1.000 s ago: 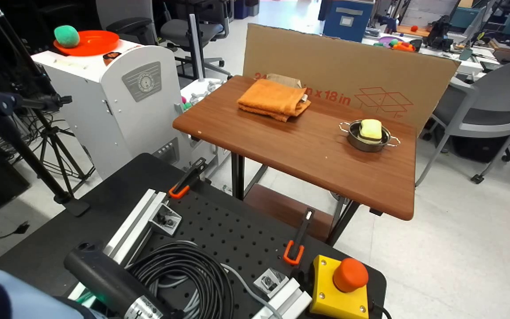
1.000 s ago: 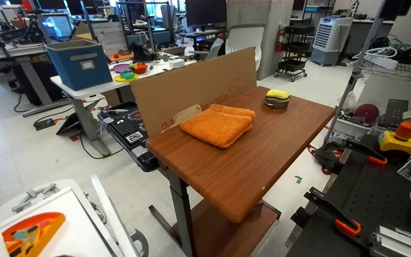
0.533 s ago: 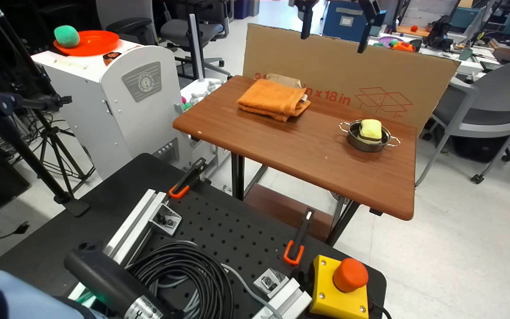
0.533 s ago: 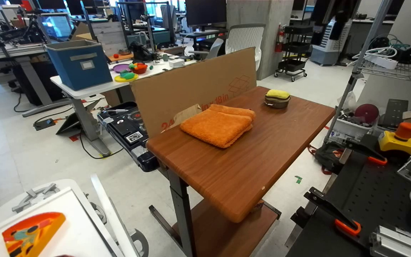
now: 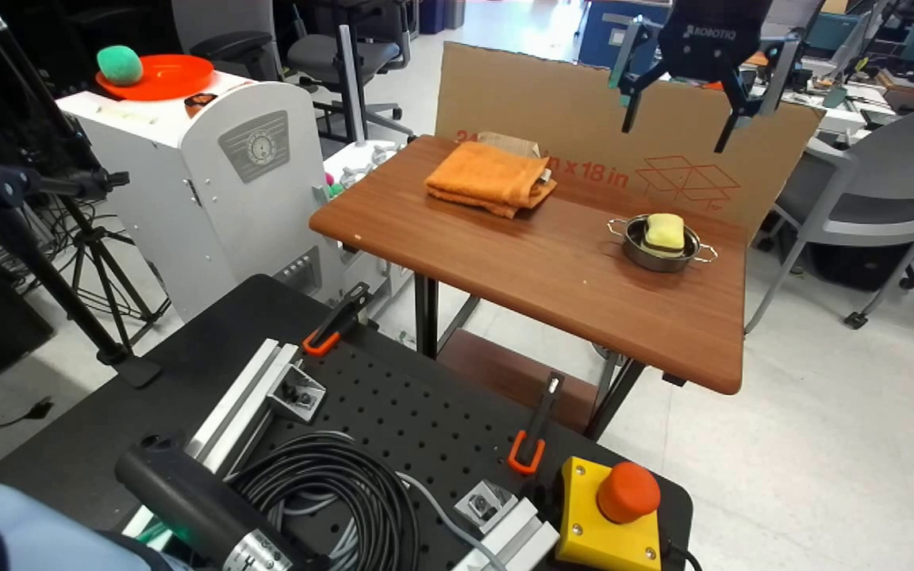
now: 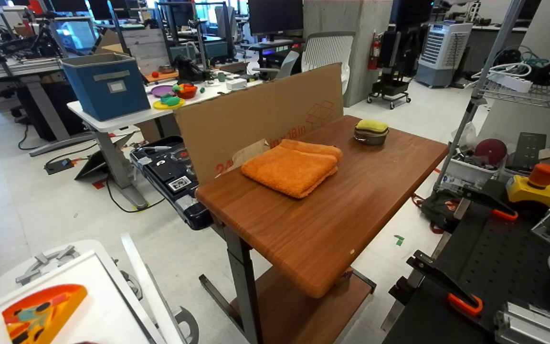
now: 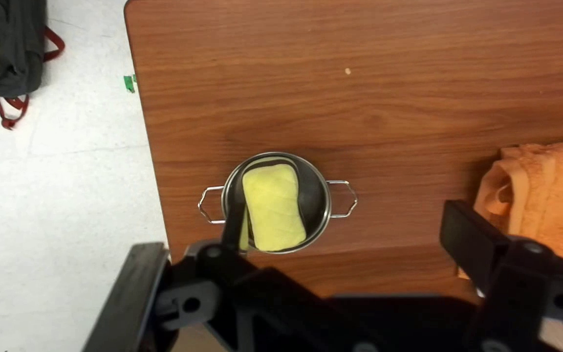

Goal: Take the plush sandwich out of the silver bowl

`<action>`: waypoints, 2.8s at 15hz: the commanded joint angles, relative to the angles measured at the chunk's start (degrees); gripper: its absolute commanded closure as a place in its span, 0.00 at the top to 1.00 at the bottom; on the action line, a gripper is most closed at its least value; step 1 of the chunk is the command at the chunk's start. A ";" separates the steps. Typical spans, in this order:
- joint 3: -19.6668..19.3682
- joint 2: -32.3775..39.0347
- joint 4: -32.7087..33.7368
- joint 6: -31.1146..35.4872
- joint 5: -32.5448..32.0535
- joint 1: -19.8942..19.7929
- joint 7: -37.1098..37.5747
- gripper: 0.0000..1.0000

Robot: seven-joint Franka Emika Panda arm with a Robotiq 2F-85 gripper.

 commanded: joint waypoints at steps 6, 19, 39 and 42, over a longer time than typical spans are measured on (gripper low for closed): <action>-0.68 15.48 13.60 -1.56 -2.11 -3.04 -5.32 1.00; 0.86 23.46 19.75 -2.27 -4.36 -2.34 -5.72 1.00; 0.98 24.30 22.82 -8.21 -5.19 -1.59 -5.76 0.00; 1.76 19.97 18.92 -7.54 -4.85 -1.79 -7.26 0.00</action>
